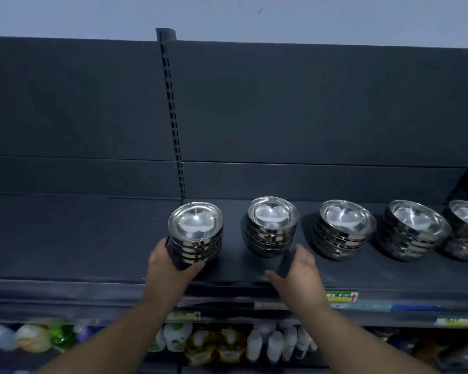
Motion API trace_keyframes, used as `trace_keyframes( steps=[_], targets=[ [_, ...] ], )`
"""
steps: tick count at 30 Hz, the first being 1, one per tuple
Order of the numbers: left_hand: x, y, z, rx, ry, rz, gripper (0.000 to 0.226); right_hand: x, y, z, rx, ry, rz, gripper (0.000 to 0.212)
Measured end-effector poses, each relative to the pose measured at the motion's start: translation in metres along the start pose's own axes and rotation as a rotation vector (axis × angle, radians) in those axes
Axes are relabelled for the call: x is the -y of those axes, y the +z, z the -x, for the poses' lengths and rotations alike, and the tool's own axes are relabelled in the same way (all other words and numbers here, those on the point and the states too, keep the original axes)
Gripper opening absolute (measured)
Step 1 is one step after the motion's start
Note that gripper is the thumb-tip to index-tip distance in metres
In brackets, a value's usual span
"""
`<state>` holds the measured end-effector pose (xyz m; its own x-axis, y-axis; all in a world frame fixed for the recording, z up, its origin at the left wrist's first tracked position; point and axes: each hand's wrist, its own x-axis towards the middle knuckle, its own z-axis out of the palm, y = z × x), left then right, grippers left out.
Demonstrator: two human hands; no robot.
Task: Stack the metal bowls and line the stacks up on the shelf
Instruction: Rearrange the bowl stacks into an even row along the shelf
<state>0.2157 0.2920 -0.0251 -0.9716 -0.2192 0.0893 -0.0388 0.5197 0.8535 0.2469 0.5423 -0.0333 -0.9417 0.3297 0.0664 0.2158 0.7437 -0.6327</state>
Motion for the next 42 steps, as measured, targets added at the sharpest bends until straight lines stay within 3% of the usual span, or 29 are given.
trace_keyframes(
  steps=[4,12,20,33,42],
  targets=[
    [0.001,0.009,-0.012,0.021,0.039,0.176,0.082,0.006,0.004,-0.008,-0.015,0.062,-0.068,0.116],
    [0.003,0.018,-0.028,0.031,0.081,0.203,0.1,0.008,0.021,-0.026,-0.008,0.094,-0.08,0.111],
    [0.01,0.019,-0.052,0.073,0.064,0.183,0.102,0.009,0.018,-0.042,-0.07,0.115,-0.251,0.133],
    [0.017,0.023,-0.065,0.095,0.073,0.161,0.103,0.011,0.031,-0.043,-0.154,0.088,-0.292,0.106],
    [0.017,0.019,-0.068,0.106,0.095,0.164,0.107,0.02,0.024,-0.042,-0.168,0.056,-0.322,0.122]
  ],
)
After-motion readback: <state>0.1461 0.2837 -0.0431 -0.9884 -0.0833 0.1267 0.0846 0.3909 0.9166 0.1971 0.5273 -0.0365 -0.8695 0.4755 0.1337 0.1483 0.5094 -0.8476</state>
